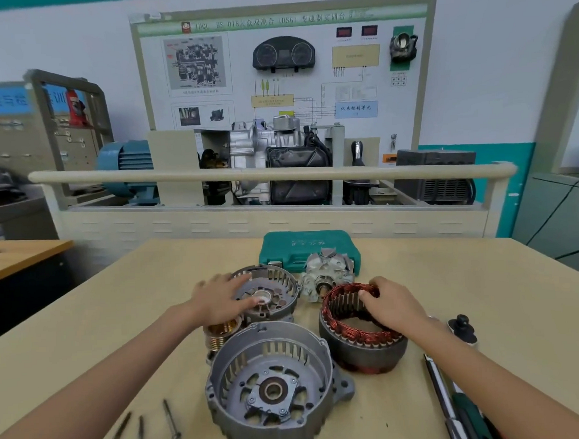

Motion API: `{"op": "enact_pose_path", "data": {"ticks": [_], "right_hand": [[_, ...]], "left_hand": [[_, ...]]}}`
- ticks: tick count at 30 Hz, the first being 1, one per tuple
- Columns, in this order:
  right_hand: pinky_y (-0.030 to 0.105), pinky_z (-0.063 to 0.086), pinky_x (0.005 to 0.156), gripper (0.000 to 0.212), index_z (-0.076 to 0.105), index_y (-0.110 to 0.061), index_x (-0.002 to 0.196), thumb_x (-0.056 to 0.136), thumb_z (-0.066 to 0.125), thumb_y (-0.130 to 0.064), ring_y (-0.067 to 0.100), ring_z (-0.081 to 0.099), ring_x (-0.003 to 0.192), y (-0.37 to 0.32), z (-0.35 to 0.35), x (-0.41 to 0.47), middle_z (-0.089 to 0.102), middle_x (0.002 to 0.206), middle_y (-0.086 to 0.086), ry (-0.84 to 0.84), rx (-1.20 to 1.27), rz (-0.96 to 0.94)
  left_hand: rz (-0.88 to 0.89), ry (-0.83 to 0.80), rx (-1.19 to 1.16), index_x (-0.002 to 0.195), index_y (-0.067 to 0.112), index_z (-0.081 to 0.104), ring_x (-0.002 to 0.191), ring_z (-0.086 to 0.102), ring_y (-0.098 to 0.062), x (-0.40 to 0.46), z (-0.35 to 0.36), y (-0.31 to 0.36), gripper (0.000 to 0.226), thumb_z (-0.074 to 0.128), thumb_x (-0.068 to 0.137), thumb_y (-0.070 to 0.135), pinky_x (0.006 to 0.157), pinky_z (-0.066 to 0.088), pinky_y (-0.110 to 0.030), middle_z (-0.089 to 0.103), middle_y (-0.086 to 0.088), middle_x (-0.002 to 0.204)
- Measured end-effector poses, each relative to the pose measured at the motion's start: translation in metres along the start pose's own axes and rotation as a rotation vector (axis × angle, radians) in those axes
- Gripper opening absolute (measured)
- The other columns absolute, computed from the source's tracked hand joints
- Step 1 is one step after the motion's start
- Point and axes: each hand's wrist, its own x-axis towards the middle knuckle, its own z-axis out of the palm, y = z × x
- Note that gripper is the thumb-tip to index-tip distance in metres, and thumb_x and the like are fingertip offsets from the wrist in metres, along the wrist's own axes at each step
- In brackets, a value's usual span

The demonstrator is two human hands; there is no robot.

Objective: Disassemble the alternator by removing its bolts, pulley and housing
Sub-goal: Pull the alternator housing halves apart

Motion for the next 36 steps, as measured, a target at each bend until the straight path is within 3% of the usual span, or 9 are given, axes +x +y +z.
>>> {"op": "enact_pose_path", "data": {"ticks": [3, 6, 11, 15, 18, 22, 26, 30, 36], "right_hand": [[0.033, 0.045, 0.094, 0.041, 0.047, -0.013, 0.134, 0.093, 0.047, -0.016, 0.027, 0.053, 0.115, 0.003, 0.003, -0.005, 0.057, 0.129, 0.011, 0.003, 0.091, 0.018], [0.031, 0.041, 0.097, 0.048, 0.050, -0.013, 0.134, 0.087, 0.048, -0.002, 0.026, 0.052, 0.119, 0.004, 0.004, -0.005, 0.056, 0.132, 0.010, 0.061, 0.187, 0.062], [0.027, 0.037, 0.101, 0.047, 0.055, -0.007, 0.130, 0.085, 0.048, 0.006, 0.025, 0.050, 0.122, 0.005, 0.002, -0.002, 0.056, 0.132, 0.011, 0.094, 0.239, 0.047], [0.033, 0.040, 0.100, 0.041, 0.051, -0.009, 0.133, 0.092, 0.045, -0.003, 0.025, 0.053, 0.118, 0.000, 0.001, -0.008, 0.056, 0.131, 0.012, 0.193, 0.152, 0.032], [0.034, 0.041, 0.101, 0.037, 0.050, -0.013, 0.133, 0.097, 0.043, -0.021, 0.017, 0.053, 0.113, -0.025, -0.001, -0.029, 0.055, 0.129, 0.006, 0.343, 0.135, -0.229], [0.026, 0.023, 0.105, 0.061, 0.034, -0.032, 0.142, 0.090, 0.029, -0.064, 0.003, 0.035, 0.126, -0.069, 0.001, -0.081, 0.042, 0.141, -0.011, -0.014, 0.123, -0.724], [0.037, 0.011, 0.112, 0.084, 0.017, -0.042, 0.144, 0.073, 0.025, -0.086, 0.007, 0.021, 0.136, -0.079, 0.017, -0.115, 0.026, 0.150, -0.013, -0.412, -0.076, -0.829], [0.038, 0.003, 0.114, 0.075, 0.022, -0.041, 0.144, 0.079, 0.039, -0.075, 0.011, 0.025, 0.137, -0.070, 0.032, -0.122, 0.032, 0.148, -0.009, -0.318, -0.207, -0.907], [0.029, 0.022, 0.103, 0.074, 0.031, -0.037, 0.142, 0.079, 0.039, -0.075, 0.013, 0.045, 0.122, -0.065, 0.036, -0.115, 0.049, 0.133, -0.010, -0.270, -0.210, -0.931]], "left_hand": [[-0.141, -0.114, -0.264, 0.150, 0.038, 0.002, 0.146, 0.009, -0.032, -0.012, 0.015, -0.022, 0.081, 0.042, 0.086, 0.067, 0.117, 0.015, -0.046, 0.007, -0.012, 0.159], [-0.067, -0.122, -0.568, 0.151, 0.034, -0.003, 0.139, 0.033, -0.024, -0.022, 0.030, -0.025, 0.081, 0.046, 0.090, 0.057, 0.110, 0.028, -0.030, 0.027, -0.006, 0.154], [-0.039, -0.088, -0.589, 0.151, 0.029, -0.001, 0.136, 0.036, -0.019, -0.021, 0.031, -0.034, 0.072, 0.043, 0.097, 0.045, 0.105, 0.028, -0.023, 0.027, 0.000, 0.155], [-0.058, -0.087, -0.616, 0.151, 0.031, 0.011, 0.136, 0.035, -0.017, -0.029, 0.029, -0.057, 0.068, 0.044, 0.094, 0.047, 0.110, 0.029, -0.028, 0.032, 0.000, 0.153], [-0.070, -0.062, -0.646, 0.152, 0.024, 0.015, 0.141, 0.027, -0.015, -0.035, 0.030, -0.059, 0.069, 0.047, 0.094, 0.045, 0.115, 0.022, -0.029, 0.024, 0.001, 0.156], [-0.109, 0.054, -0.597, 0.150, 0.025, 0.022, 0.141, 0.026, -0.016, -0.061, 0.019, -0.053, 0.065, 0.044, 0.094, 0.050, 0.113, 0.020, -0.029, 0.026, -0.001, 0.156], [-0.347, -0.020, -0.310, 0.150, 0.037, 0.012, 0.147, 0.008, -0.019, -0.118, 0.025, -0.047, 0.097, 0.026, 0.069, 0.089, 0.115, 0.015, -0.048, 0.013, -0.003, 0.159], [-0.522, -0.121, -0.064, 0.149, 0.035, -0.013, 0.147, -0.007, -0.022, -0.165, 0.052, -0.035, 0.108, 0.022, 0.065, 0.093, 0.112, 0.008, -0.056, -0.013, -0.001, 0.159], [-0.435, 0.085, -0.051, 0.150, 0.026, -0.014, 0.147, 0.000, -0.015, -0.156, 0.066, -0.028, 0.089, 0.024, 0.086, 0.074, 0.116, 0.007, -0.046, -0.002, -0.002, 0.160]]}}
